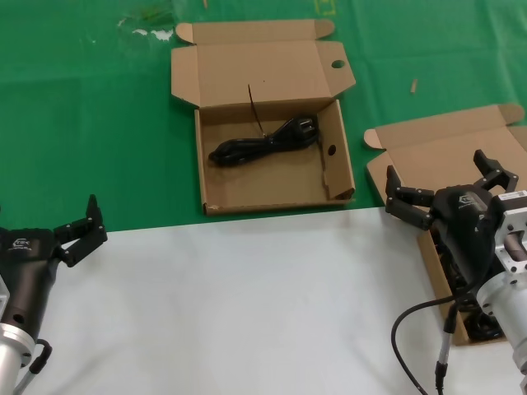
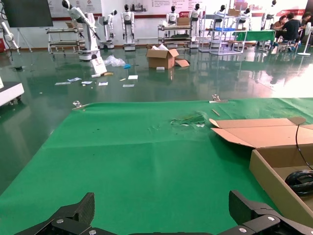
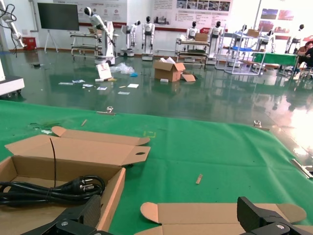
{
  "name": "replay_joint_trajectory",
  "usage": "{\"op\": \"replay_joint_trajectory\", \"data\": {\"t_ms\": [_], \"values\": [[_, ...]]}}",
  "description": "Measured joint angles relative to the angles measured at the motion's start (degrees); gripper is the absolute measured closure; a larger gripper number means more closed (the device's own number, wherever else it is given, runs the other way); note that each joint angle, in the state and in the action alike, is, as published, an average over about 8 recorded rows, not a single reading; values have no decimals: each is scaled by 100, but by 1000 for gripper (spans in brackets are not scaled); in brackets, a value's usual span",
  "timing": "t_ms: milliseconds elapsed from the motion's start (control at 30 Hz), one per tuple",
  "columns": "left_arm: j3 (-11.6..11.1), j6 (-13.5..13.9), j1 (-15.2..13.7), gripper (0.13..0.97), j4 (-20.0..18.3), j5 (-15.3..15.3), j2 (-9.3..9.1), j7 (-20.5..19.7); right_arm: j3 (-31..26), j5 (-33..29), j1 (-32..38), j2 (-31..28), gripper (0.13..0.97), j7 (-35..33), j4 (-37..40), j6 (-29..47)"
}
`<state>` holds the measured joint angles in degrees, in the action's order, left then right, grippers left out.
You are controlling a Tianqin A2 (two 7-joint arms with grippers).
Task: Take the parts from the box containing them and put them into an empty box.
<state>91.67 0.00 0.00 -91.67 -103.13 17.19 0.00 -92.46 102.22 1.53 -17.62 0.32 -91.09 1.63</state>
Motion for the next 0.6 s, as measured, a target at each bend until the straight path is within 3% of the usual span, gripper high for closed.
{"op": "replay_joint_trajectory", "data": {"t_ms": [600], "values": [[0, 0, 0, 132, 0, 0, 0, 0, 0, 0, 0, 0, 129, 0, 0, 0]]}}
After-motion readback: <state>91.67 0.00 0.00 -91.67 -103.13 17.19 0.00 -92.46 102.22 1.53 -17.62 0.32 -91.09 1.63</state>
